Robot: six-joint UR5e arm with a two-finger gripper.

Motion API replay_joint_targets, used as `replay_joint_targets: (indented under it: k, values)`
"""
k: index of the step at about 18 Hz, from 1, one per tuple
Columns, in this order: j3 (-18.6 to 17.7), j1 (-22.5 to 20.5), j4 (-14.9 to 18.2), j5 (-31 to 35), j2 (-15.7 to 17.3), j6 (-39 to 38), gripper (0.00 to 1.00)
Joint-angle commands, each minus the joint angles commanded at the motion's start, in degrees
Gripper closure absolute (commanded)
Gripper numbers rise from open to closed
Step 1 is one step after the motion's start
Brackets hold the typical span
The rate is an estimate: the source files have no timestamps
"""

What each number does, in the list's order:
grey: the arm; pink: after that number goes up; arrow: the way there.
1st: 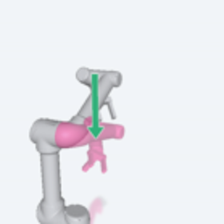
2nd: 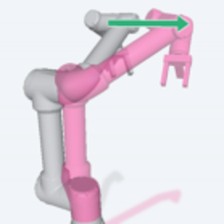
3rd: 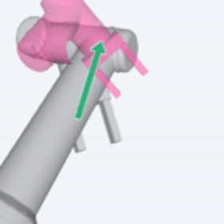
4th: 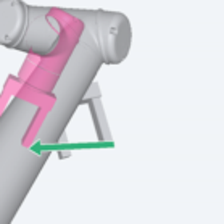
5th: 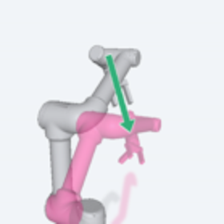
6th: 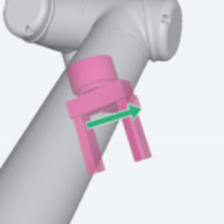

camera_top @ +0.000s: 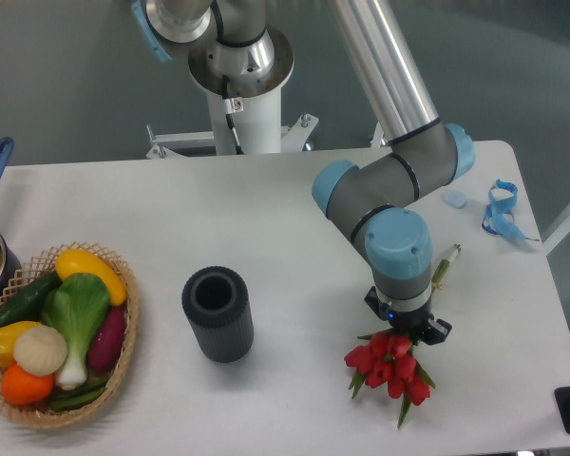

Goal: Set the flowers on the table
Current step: 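Lower the held tulips toward the table surface beside the black vase, then open the gripper to release the tulips and raise it away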

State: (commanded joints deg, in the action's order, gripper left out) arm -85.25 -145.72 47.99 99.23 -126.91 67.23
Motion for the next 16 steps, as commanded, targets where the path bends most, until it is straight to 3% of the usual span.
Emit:
replay_joint_targets:
  k: [1, 2, 4, 7, 11, 16]
  values:
    - [0.0, 0.0, 0.1, -0.1, 0.3, 0.2, 0.46]
    - [0.0, 0.0, 0.1, -0.1, 0.5, 0.3, 0.36]
    - [0.0, 0.0, 0.0, -0.2, 2.0, 0.3, 0.0]
    - [0.1, -0.5, 0.0, -0.5, 5.1, 0.9, 0.0]
    - [0.5, -5.4, 1.1, -3.1, 10.4, 5.0, 0.0]
    - [0.4, -13.2, 4.1, -11.5, 13.8, 17.6, 0.0]
